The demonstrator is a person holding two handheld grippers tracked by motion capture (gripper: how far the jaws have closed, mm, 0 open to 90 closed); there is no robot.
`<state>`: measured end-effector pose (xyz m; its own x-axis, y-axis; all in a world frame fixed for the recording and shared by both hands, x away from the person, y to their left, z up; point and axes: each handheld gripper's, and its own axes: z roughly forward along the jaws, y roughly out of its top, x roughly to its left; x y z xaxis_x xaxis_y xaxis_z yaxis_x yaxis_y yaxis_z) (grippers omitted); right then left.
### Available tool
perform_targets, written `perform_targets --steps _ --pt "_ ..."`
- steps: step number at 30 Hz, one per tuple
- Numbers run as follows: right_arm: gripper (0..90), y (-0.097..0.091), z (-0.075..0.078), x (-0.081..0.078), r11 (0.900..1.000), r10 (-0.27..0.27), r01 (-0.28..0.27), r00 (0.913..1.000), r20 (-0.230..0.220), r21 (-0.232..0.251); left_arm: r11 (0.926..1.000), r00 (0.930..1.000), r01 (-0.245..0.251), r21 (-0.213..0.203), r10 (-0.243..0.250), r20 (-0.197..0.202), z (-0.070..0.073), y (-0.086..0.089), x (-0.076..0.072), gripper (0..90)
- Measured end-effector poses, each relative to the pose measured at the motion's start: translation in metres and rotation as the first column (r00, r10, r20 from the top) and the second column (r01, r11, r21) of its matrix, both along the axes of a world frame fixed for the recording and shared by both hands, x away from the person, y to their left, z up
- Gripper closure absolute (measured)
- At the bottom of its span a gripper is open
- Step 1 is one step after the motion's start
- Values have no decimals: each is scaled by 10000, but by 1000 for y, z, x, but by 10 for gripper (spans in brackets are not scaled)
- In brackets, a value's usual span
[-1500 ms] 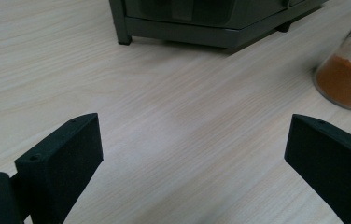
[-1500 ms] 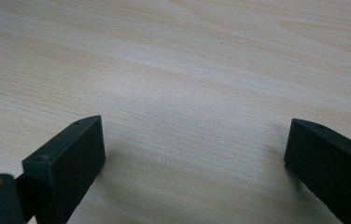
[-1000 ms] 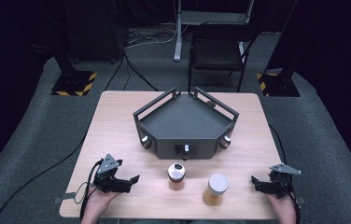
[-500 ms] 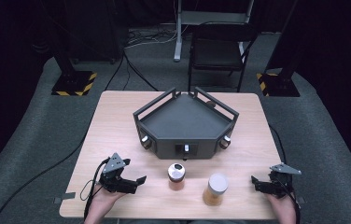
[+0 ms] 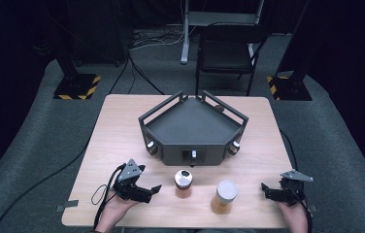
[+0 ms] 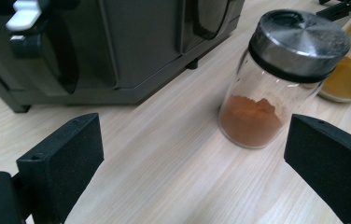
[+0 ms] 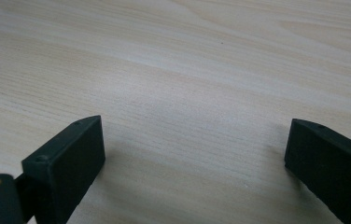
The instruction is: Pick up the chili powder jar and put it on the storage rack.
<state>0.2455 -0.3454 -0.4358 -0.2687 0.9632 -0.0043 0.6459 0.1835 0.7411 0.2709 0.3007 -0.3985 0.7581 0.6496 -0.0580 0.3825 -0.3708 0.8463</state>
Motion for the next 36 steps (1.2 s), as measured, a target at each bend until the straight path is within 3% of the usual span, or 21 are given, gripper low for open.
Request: perform_targets --steps 15,36 --pt "38 0 0 0 10000 6 -6 10000 -3 0 9980 9981 619 96 -619 27 -1 -20 5 44" --pt "36 0 0 0 10000 17 -17 10000 -8 0 9890 9901 1406 451 -1407 -27 -6 -51 14 54"
